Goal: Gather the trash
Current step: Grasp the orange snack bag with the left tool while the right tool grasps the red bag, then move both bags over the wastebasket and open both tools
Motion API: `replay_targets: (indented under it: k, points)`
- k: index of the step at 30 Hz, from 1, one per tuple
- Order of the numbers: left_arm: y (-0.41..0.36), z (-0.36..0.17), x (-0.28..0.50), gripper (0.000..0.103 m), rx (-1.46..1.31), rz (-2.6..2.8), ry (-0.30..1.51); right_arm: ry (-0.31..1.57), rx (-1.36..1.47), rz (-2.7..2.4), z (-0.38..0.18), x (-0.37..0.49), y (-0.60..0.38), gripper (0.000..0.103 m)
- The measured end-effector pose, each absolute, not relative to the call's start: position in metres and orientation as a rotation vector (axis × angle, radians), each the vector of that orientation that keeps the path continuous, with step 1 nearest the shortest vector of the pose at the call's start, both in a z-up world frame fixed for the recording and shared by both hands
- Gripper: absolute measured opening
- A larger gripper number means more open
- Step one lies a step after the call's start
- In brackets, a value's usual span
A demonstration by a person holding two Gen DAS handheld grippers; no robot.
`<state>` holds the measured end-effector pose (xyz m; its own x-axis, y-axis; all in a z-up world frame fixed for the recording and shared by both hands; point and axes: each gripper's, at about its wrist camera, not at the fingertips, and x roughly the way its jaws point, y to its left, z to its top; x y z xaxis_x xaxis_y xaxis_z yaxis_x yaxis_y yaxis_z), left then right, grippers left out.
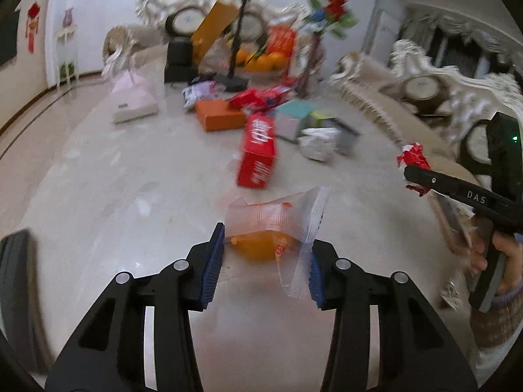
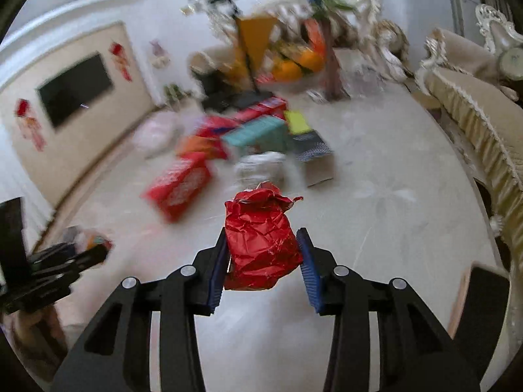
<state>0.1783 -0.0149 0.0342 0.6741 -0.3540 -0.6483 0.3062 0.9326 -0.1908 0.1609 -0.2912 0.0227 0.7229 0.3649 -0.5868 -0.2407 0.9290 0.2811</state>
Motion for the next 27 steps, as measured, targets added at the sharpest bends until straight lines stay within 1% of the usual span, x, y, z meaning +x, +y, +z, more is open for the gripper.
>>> replay_targets:
  k: [4, 7, 10, 12, 16, 19, 23, 27]
  points:
    - [-0.01, 0.036, 0.102, 0.044, -0.061, -0.452, 0.759, 0.673, 0.195, 0.442, 0.02, 0.08, -0.274, 0.039]
    - [-0.015, 0.025, 0.045, 0.044, -0.059, -0.502, 0.788, 0.742, 0.249, 0.466, 0.003, 0.031, -0.262, 0.039]
    - [-0.022, 0.0, 0.015, 0.044, -0.074, -0.532, 0.874, 0.871, 0.33, 0.468, -0.026, 0.001, -0.251, 0.039]
    - [-0.028, -0.031, 0.007, 0.044, -0.105, -0.563, 0.978, 0.964, 0.344, 0.466, -0.051, -0.006, -0.242, 0.039]
    - [-0.043, -0.094, 0.008, 0.044, -0.054, -0.563, 1.142, 1.13, 0.296, 0.406, -0.108, -0.003, -0.227, 0.039]
    - [-0.045, -0.129, 0.017, 0.044, -0.045, -0.533, 1.229, 1.17, 0.271, 0.379, -0.129, 0.007, -0.223, 0.039]
    - [-0.047, -0.151, 0.022, 0.044, -0.044, -0.508, 1.265, 1.187, 0.213, 0.352, -0.143, 0.009, -0.216, 0.039]
    - [-0.05, -0.155, 0.019, 0.045, -0.028, -0.524, 1.275, 1.195, 0.187, 0.346, -0.157, 0.006, -0.213, 0.039]
